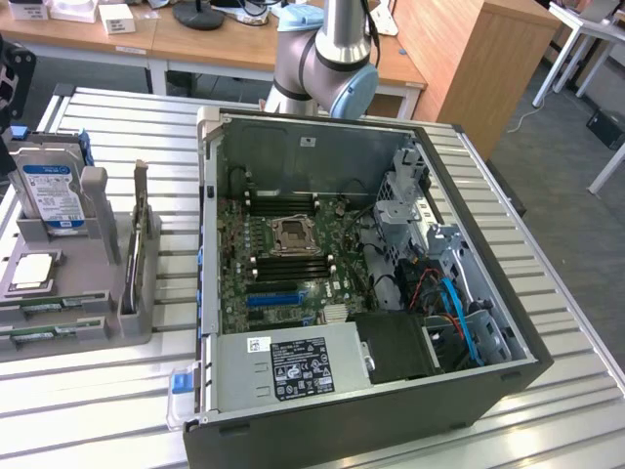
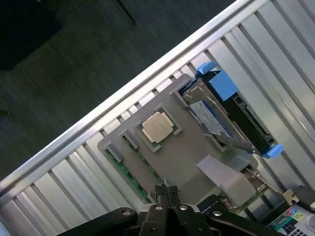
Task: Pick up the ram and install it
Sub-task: 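Pick up the ram and move it above insertion slot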
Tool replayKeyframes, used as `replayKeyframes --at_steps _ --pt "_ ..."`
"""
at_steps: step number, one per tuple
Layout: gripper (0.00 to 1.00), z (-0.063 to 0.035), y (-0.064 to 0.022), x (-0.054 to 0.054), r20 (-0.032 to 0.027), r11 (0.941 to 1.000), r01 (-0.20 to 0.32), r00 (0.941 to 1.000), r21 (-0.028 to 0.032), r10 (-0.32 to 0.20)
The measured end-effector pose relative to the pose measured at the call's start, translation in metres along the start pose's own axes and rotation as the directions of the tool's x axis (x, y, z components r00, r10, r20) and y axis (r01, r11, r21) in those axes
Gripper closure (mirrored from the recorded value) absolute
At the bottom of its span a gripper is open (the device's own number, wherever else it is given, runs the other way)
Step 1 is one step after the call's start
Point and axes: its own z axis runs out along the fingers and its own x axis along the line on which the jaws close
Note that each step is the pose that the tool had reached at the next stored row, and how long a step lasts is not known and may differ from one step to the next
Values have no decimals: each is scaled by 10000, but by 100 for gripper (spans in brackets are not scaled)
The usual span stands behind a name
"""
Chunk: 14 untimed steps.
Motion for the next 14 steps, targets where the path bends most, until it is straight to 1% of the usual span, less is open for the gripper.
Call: replayKeyframes --at_steps 4,7,9,11,14 --pt "89 1 1 -1 -6 9982 599 9982 -14 -599" --pt "89 2 2 -1 -12 9938 1110 9938 -27 -1110" --pt "89 3 1 -1 -15 9894 1453 9894 -36 -1453" --pt "89 4 1 -1 -18 9837 1800 9837 -44 -1800" --pt "89 5 1 -1 -21 9726 2325 9726 -58 -2325"
